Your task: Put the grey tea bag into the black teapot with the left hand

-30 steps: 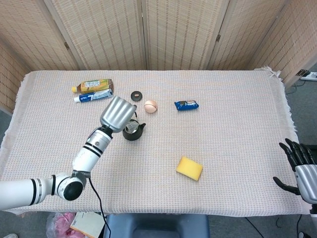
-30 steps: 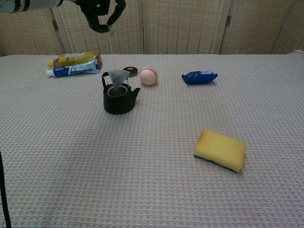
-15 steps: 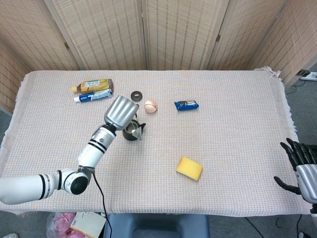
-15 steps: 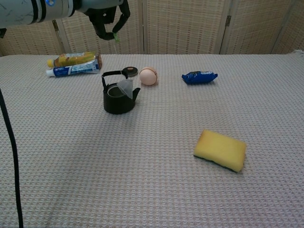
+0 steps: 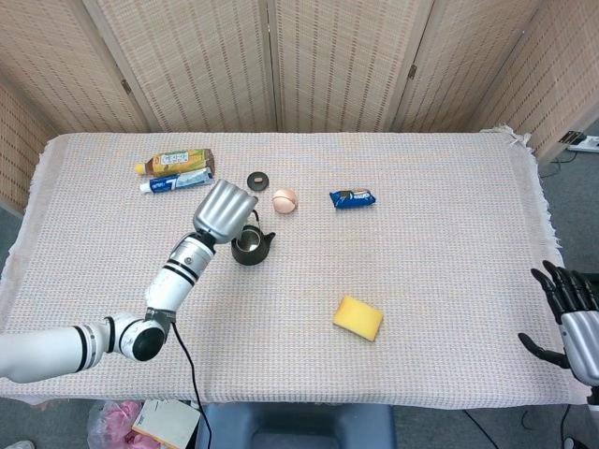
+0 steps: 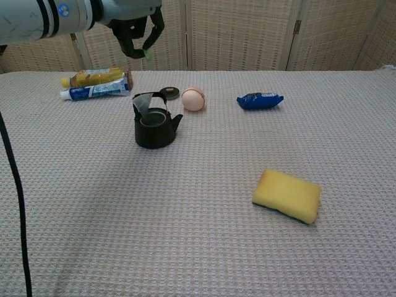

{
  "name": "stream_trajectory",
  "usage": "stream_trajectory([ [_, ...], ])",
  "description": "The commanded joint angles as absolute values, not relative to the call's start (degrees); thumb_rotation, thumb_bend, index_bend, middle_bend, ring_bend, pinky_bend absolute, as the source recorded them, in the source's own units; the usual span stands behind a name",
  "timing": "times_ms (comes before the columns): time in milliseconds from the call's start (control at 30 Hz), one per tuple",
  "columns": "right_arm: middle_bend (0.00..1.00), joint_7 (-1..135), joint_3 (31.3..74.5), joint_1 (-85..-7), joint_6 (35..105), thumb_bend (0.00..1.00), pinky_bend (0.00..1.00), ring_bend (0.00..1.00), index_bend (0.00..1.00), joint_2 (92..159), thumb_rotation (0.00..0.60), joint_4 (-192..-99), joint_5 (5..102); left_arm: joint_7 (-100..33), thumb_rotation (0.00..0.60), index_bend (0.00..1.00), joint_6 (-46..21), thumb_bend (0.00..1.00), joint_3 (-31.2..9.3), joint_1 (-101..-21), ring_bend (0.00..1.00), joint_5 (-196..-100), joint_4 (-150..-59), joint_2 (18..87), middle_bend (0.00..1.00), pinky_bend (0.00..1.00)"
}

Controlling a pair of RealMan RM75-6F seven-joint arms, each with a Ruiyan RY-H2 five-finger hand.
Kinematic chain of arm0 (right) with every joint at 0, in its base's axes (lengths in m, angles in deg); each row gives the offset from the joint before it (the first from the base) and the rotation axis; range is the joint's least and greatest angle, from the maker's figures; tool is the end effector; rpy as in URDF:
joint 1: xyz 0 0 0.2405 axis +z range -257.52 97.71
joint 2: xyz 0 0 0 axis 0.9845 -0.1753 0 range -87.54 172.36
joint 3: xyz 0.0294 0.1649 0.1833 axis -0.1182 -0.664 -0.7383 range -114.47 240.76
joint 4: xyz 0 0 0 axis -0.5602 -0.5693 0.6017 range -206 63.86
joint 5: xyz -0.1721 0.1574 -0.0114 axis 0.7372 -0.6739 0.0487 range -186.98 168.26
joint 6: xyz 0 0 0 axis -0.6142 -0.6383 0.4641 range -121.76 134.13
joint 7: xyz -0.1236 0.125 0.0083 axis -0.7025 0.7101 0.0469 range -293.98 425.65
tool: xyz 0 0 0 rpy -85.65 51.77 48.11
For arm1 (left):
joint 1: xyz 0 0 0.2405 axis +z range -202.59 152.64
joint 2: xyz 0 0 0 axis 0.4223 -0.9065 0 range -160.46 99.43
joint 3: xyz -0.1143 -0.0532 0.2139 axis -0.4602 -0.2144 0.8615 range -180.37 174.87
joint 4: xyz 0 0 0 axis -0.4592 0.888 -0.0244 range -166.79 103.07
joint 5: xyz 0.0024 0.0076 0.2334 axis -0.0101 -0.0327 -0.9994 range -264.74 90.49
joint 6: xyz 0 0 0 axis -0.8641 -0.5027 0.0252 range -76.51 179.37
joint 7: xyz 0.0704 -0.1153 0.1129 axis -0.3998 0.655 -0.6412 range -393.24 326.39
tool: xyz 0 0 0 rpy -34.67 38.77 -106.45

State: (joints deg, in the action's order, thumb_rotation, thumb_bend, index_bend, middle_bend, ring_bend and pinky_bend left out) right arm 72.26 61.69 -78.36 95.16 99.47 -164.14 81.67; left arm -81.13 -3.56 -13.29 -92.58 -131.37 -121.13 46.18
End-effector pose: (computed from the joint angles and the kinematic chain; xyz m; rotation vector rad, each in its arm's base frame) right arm -0.3160 -0.1905 0.1725 1.4048 -0.8747 0.9372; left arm -0.0112 0.4469 0.0215 -1.9227 -0.3028 -0.7299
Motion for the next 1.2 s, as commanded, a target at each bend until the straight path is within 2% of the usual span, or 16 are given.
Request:
stream_trajectory([
  [33, 0.00, 71.86, 61.60, -78.62, 95.67, 0.12, 0.00, 0.00, 0.00, 99.64, 0.600, -164.21, 81.79, -79.70, 0.600, 0.74, -2.29, 0.53, -12.45, -92.17, 0.98, -131.96, -119.32, 47.17, 1.00, 1.00],
  [233, 0.00, 71.27, 61.52, -78.60, 95.26, 0.12, 0.00, 0.00, 0.00, 99.87, 0.600, -164.23, 81.29, -76.88, 0.600, 0.74, -1.15, 0.53, -11.71, -91.33, 0.99, -133.35, -117.05, 48.36, 1.00, 1.00],
  [467, 0.00, 70.96, 61.56, -78.32, 94.71, 0.12, 0.00, 0.00, 0.00, 100.01, 0.600, -164.24, 81.42, -74.09, 0.600, 0.74, -1.93, 0.53, -10.92, -89.64, 0.99, -135.72, -118.54, 49.25, 1.00, 1.00],
  [867, 0.00, 69.95, 62.56, -78.58, 95.40, 0.12, 0.00, 0.00, 0.00, 100.31, 0.600, -164.50, 83.72, -66.24, 0.600, 0.73, -9.78, 0.53, -5.71, -79.78, 0.98, -144.53, -126.42, 50.46, 1.00, 1.00],
  [1033, 0.00, 69.41, 62.92, -78.99, 96.49, 0.13, 0.00, 0.00, 0.00, 100.53, 0.600, -164.64, 84.94, -65.69, 0.600, 0.62, -10.30, 0.52, -3.67, -77.46, 0.95, -147.36, -128.33, 52.07, 1.00, 1.00],
  [1167, 0.00, 69.90, 62.97, -79.34, 97.23, 0.13, 0.00, 0.00, 0.00, 100.51, 0.600, -164.28, 85.14, -65.75, 0.600, 0.60, -12.83, 0.51, -2.56, -74.91, 0.95, -149.07, -130.42, 53.35, 1.00, 1.00],
  [1200, 0.00, 70.09, 62.99, -79.41, 97.34, 0.13, 0.00, 0.00, 0.00, 100.48, 0.600, -164.14, 85.16, -65.98, 0.600, 0.56, -13.12, 0.49, -2.03, -74.24, 0.94, -149.34, -130.87, 53.55, 1.00, 1.00],
])
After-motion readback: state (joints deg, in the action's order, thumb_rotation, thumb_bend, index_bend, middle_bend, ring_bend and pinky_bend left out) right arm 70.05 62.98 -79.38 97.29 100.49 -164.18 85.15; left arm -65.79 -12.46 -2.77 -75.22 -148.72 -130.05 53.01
